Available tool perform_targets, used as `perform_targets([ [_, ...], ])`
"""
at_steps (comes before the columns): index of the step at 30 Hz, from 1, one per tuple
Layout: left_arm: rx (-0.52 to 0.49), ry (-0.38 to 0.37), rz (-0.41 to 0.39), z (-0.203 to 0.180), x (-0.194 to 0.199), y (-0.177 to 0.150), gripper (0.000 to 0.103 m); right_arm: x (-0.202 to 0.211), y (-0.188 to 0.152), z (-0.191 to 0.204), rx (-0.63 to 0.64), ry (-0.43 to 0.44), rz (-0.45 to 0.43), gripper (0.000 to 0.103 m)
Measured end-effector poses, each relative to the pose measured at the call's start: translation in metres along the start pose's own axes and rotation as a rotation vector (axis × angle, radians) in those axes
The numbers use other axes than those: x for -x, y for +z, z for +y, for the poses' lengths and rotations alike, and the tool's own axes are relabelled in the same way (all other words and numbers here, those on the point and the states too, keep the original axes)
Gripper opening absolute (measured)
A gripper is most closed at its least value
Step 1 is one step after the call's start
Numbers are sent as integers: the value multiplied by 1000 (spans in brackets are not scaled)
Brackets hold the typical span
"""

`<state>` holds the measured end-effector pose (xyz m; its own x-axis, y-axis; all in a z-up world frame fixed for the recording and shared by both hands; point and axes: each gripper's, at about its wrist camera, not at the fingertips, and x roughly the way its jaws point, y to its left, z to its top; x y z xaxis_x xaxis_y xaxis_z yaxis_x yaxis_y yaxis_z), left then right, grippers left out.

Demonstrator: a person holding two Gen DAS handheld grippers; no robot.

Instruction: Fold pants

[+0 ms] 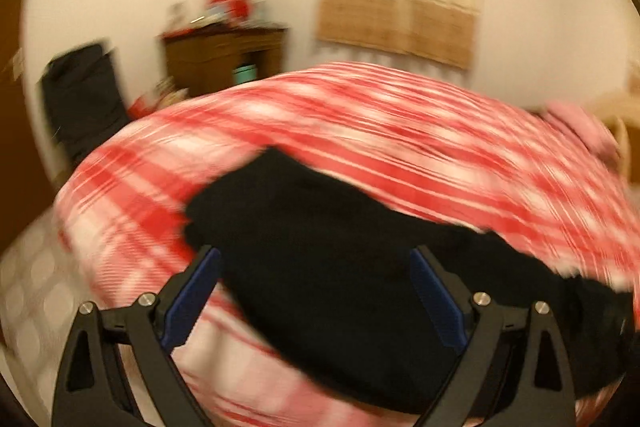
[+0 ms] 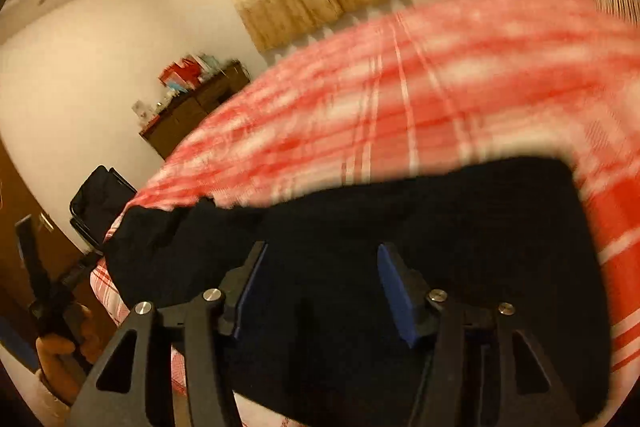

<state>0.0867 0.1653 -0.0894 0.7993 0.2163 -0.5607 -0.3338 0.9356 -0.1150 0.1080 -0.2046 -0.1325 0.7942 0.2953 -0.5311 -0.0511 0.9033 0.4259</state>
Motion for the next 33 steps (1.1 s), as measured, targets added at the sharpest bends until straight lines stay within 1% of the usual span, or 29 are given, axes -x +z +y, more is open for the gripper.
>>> perform_targets([
  [1, 55, 20, 11, 18, -4, 2, 97, 0, -4, 4, 34, -13, -14, 59],
  [3, 120, 35, 33, 37, -13, 2, 95, -1, -8, 13, 94, -47, -15, 60],
  [6, 177, 36, 63, 46, -22, -2, 92, -2, -11, 16, 112, -61, -21, 62],
  [8, 208, 29, 87, 47, -31, -6, 92, -3, -12, 16, 116, -67, -25, 62],
  [9, 216, 29, 94, 47, -33, -8, 92, -4, -13, 16, 117, -69, -27, 63],
  [10, 205, 46, 80, 44, -34, -8, 92, -3, -13, 16, 119, -71, -28, 63],
  [12, 193, 64, 81, 40, -35, -8, 92, -2, -13, 16, 124, -74, -29, 64],
  [14, 211, 69, 79, 40, -36, -6, 92, -2, -14, 15, 125, -71, -32, 64],
  [16, 241, 68, 76, 44, -36, -5, 86, -2, -13, 13, 120, -66, -35, 64],
  [17, 254, 73, 72, 45, -36, -5, 78, -1, -13, 13, 119, -65, -35, 64],
  [18, 264, 77, 67, 46, -35, -6, 68, -1, -13, 13, 119, -63, -36, 64],
  [19, 269, 75, 65, 47, -34, -5, 61, -1, -13, 13, 118, -62, -37, 64],
  [20, 277, 60, 63, 47, -34, -6, 49, -1, -13, 12, 117, -61, -38, 64],
  [21, 286, 41, 68, 46, -34, -6, 44, -1, -13, 12, 116, -60, -39, 64],
  [24, 324, 22, 44, 48, -33, -10, 44, -1, -13, 11, 115, -58, -40, 64],
  [26, 396, -9, 18, 56, -33, -14, 45, -1, -13, 12, 115, -58, -39, 64],
  [29, 458, -54, 15, 63, -33, -15, 45, -1, -14, 12, 114, -59, -41, 64],
  [31, 483, -65, 19, 66, -35, -14, 45, -1, -13, 12, 114, -57, -44, 64],
  [33, 479, -59, 23, 64, -36, -13, 45, -1, -14, 11, 116, -57, -45, 64],
])
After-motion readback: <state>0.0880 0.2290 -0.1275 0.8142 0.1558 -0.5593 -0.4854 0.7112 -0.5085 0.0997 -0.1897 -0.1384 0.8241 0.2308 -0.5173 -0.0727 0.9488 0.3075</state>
